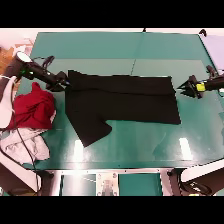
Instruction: Fold the shirts.
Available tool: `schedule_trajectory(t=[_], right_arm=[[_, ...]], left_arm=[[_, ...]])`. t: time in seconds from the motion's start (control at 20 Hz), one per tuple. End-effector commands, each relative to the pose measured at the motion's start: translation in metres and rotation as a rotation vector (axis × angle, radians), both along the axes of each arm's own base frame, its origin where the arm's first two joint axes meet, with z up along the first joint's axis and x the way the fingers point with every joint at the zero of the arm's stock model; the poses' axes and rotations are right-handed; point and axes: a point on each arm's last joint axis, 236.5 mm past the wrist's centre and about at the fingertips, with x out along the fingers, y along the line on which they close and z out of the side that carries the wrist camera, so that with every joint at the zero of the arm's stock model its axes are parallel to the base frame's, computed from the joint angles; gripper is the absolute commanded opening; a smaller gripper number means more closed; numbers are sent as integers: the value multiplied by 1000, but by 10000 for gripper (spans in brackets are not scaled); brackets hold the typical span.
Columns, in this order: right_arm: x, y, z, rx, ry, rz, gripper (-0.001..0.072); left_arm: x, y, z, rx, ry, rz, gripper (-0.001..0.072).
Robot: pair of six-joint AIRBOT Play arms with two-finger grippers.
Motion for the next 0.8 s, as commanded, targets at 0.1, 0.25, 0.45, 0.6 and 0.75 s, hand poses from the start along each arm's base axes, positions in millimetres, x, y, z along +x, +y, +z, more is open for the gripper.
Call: schedule_trajectory(t=[0.1,0.25,0.45,0.6,0.75], right_arm=[[-95,-4,9,-116,121,-33,372],[-148,14,-9,-98,156,-108,371],[-176,37,-22,-15,118,-265,292],[-178,52,-30,54,99,-302,294],[-174,57,-30,82,81,-314,294]], left_arm=[[-90,19,24,41,93,30,540],[-152,13,-4,80,84,129,541],[-213,-16,-45,-11,135,265,540],[-214,-50,-64,-105,103,316,538],[-211,-71,-84,-69,98,307,539]])
